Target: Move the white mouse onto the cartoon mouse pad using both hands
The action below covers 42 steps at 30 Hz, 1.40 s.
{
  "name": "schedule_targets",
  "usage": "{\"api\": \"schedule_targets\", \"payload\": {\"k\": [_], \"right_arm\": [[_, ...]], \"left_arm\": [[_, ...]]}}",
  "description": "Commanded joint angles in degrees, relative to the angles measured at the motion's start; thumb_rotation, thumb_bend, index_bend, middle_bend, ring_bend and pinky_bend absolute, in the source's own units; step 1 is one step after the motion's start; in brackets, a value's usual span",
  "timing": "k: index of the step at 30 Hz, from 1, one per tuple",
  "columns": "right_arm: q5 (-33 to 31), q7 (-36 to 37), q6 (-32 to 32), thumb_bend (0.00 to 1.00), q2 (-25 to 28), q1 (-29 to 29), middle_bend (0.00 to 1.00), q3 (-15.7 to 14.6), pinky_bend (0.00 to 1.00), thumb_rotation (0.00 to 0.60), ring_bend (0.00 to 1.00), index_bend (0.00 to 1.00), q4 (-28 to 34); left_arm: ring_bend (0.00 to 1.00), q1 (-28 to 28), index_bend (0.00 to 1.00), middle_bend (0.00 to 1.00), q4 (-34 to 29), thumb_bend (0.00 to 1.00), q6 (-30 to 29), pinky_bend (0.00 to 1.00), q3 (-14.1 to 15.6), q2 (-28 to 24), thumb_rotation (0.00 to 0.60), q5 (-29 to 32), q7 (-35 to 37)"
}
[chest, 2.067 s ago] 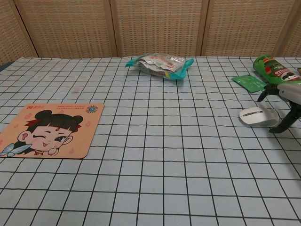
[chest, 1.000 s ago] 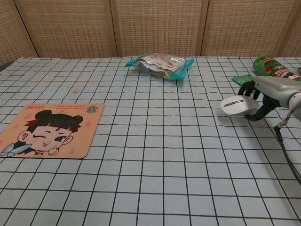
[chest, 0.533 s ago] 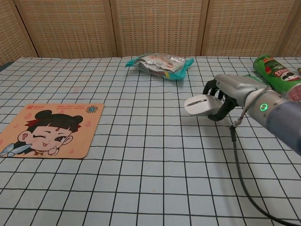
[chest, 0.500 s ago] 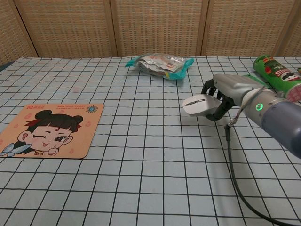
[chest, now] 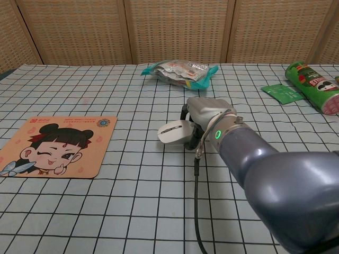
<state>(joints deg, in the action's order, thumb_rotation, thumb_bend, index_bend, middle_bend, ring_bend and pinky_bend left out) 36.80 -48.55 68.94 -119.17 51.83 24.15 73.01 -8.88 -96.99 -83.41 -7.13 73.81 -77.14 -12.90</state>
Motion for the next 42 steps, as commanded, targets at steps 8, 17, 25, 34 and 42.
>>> {"api": "schedule_targets", "payload": {"k": [8,17,25,34,42], "right_arm": [[0.4,0.6,-2.0,0.53,-3.4,2.5,0.44,0.7,0.42,0.600,0.35,0.62,-3.9],[0.6,0.5,-2.1,0.53,-4.1,2.4,0.44,0.3,0.42,0.600,0.35,0.62,-3.7],[1.1,0.0,-1.4,0.51,-4.2,2.2,0.42,0.0,0.42,0.600,0.35,0.60,-2.8],[-1.1,-3.3,-0.2,0.25,-3.2,1.5,0.16,-0.4,0.23,0.600,0.18,0.29,1.1],[-0.6,-3.9,1.7,0.22,-1.2,0.2,0.10,-1.3,0.17,0.600,0.12,0.24,3.9]], "left_arm": [[0.00,0.0,0.00,0.00,0.3,0.23,0.2,0.00,-0.3,-0.4,0.600,0.8,1.1],[0.00,-0.1,0.00,0.00,0.2,0.23,0.2,0.00,-0.3,-0.4,0.600,0.7,1.3],[0.00,0.0,0.00,0.00,-0.2,0.22,-0.2,0.00,-0.2,-0.7,0.600,0.6,1.4],[0.00,0.0,0.00,0.00,-0.7,0.23,-0.1,0.00,0.0,-1.2,0.600,0.2,2.0],[0.00,0.2,0.00,0.00,-0.8,0.23,-0.4,0.00,0.0,-1.4,0.600,0.1,2.1]]}}
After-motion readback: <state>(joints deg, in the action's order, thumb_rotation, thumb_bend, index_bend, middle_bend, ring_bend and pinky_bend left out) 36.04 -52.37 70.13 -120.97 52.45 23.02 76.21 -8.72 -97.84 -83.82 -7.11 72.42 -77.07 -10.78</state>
